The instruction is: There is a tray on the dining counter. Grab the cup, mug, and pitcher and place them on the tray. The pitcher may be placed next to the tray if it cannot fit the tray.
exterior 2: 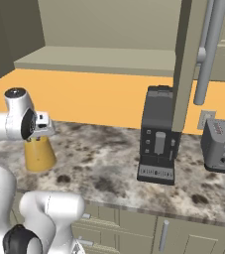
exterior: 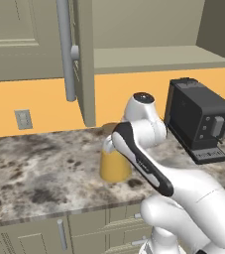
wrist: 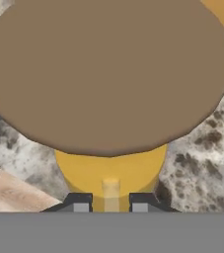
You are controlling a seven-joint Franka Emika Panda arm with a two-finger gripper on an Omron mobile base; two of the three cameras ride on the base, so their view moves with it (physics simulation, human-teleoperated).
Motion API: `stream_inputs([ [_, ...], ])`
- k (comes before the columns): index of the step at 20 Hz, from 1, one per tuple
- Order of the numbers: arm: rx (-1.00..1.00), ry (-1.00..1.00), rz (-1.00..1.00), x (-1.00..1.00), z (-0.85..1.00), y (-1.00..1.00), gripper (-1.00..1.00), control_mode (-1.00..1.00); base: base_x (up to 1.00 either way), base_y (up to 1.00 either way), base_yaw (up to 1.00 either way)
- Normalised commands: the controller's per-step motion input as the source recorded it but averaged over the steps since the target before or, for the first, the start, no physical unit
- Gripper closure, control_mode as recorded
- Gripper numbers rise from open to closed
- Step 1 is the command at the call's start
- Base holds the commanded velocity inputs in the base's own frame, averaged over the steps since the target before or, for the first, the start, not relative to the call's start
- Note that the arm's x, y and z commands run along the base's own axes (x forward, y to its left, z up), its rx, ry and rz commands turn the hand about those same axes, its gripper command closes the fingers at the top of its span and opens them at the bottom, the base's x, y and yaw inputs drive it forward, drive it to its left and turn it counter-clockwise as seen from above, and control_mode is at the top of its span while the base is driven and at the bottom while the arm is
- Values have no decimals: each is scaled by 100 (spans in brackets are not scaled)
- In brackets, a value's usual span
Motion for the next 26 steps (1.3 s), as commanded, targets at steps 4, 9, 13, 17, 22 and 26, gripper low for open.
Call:
stream_inputs([
  [4, 1, -1, -1, -67, 66, -61, 100, -100, 0, 0, 0],
  [9, 3, 0, -4, -72, 66, -54, 100, -100, 0, 0, 0],
  [13, 0, 0, -6, -60, 19, -33, 100, -100, 0, 0, 0],
  [17, 0, 0, -2, -48, 6, -20, 100, -100, 0, 0, 0],
  [22, 0, 0, -1, -20, 2, -6, 100, 100, -42, -17, -8],
  [26, 0, 0, 0, 0, 0, 0, 100, 100, -99, -60, -37],
])
